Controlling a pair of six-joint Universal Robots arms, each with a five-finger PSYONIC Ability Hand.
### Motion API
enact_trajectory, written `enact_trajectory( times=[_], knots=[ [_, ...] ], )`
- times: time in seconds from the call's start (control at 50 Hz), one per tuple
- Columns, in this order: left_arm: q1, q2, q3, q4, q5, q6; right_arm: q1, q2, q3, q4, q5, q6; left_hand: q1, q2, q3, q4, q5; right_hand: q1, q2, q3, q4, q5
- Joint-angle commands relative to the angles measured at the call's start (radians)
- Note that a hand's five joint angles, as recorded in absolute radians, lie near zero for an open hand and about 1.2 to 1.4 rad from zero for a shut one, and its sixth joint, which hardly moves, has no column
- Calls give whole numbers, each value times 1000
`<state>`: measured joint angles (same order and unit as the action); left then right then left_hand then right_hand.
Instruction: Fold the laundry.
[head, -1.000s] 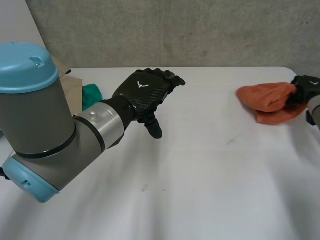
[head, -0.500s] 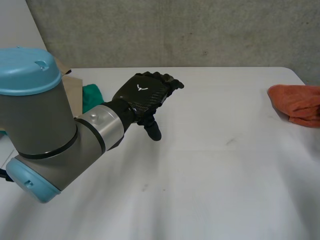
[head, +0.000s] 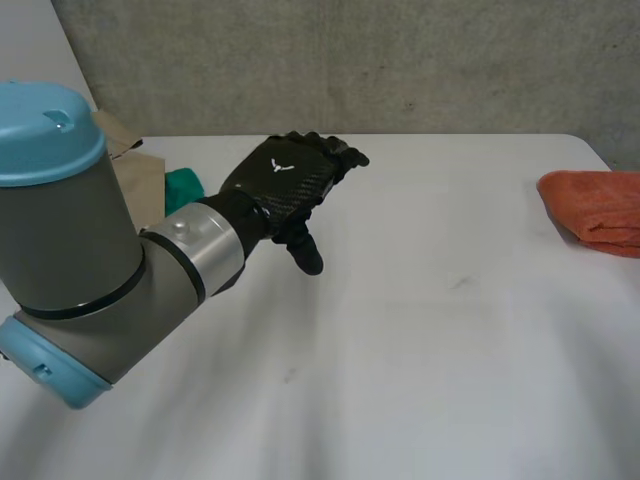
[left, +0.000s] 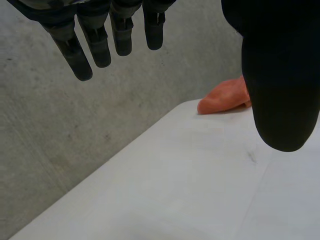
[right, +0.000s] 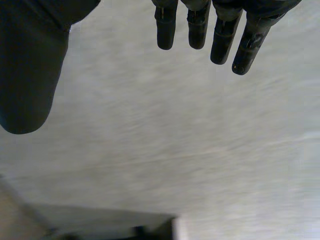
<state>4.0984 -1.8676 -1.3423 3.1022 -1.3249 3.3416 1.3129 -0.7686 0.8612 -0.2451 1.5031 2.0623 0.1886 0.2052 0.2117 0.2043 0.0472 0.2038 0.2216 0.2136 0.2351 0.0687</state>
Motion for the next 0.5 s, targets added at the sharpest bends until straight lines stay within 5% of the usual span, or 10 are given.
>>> enact_trajectory(
  times=[0.02, 0.24, 0.32, 0.5],
  knots=[
    [55, 47, 0, 38, -31, 9, 176, -222, 220, -282, -29, 178, 10, -6, -13, -5, -23, -29, -47, -39, -61, -69],
    [308, 74, -14, 328, -163, 32, 420, -529, 685, -326, -368, 693, -10, -27, -33, -26, -43, -29, -47, -39, -61, -69],
    [478, -52, 31, 369, -151, 135, 518, -551, 786, -275, -388, 707, 1, -15, -22, -14, -32, -29, -47, -39, -61, -69],
    [608, -320, 118, 306, 16, 476, 582, -526, 872, -149, -386, 593, -7, -24, -31, -23, -41, -29, -47, -39, -61, -69]
  ],
)
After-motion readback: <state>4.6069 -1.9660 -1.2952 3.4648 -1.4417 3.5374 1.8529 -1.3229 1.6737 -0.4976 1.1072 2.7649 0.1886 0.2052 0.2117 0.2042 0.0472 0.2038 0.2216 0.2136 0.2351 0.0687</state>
